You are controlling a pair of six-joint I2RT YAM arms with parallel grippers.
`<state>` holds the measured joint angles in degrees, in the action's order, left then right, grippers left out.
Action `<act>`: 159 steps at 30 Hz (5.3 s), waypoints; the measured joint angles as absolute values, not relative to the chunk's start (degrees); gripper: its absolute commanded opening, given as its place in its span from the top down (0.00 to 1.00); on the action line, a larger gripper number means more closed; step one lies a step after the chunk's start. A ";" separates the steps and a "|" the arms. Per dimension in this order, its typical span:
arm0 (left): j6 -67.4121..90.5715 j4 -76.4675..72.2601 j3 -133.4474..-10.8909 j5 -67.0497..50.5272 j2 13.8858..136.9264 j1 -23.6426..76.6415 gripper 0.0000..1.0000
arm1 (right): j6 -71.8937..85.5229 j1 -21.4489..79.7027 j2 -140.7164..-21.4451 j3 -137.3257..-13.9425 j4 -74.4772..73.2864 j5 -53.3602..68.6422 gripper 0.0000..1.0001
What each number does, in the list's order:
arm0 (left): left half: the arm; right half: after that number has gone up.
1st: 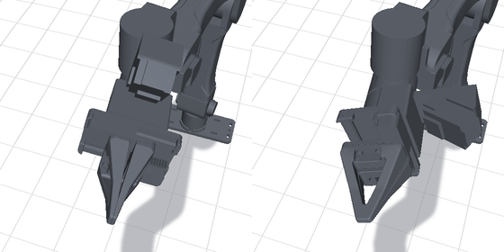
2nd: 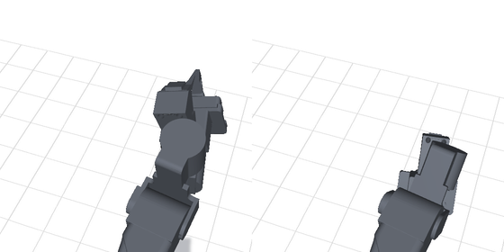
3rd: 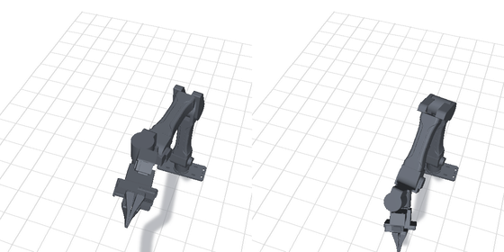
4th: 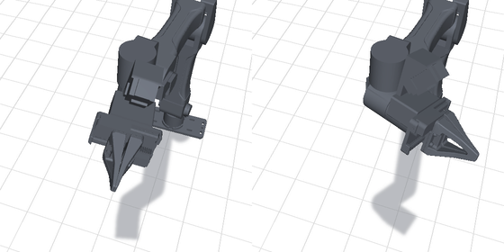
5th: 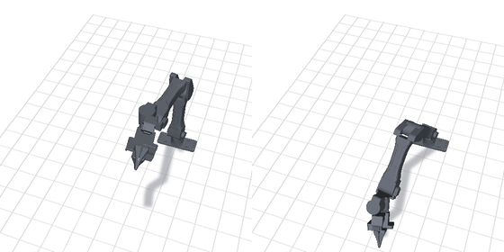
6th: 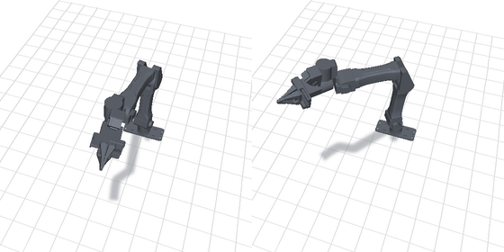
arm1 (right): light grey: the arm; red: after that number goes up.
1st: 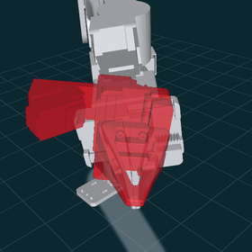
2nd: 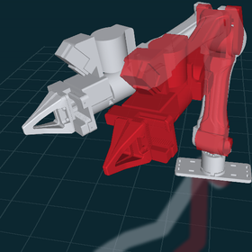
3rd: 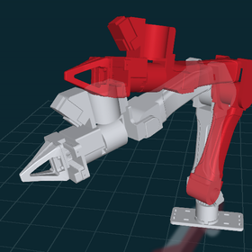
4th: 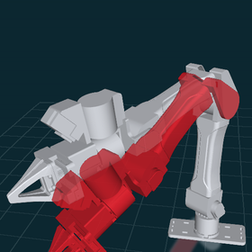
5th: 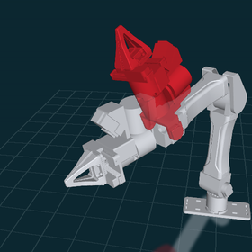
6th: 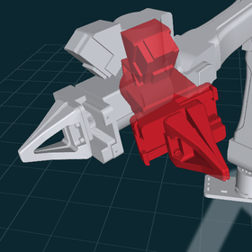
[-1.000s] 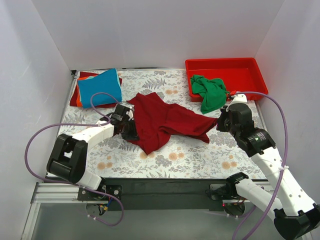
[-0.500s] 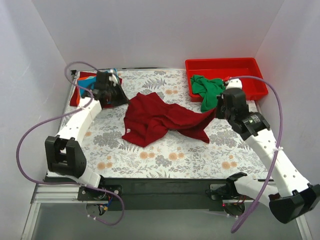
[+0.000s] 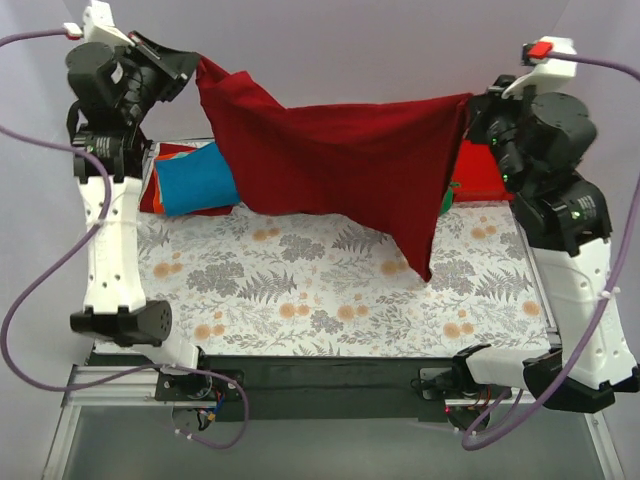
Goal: Fold and stack the t-shirts
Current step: Flatten the tshirt out
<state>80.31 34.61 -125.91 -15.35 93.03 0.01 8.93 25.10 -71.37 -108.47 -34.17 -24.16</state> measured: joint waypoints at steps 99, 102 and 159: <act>63.07 7.70 -77.23 -5.02 86.61 0.19 0.41 | -1.65 21.85 -101.89 -91.74 -9.43 -23.81 0.21; 63.11 10.90 -78.41 -5.67 83.64 0.19 0.41 | -1.21 21.85 -99.88 -91.92 -11.22 -20.08 0.21; 68.99 28.99 -65.87 -28.14 108.14 -2.50 0.43 | 19.31 31.70 -100.71 -60.36 -15.92 -8.25 0.21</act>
<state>68.99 28.99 -65.87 -28.14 108.14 -2.50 19.31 31.70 -100.71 -60.36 -15.92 -8.25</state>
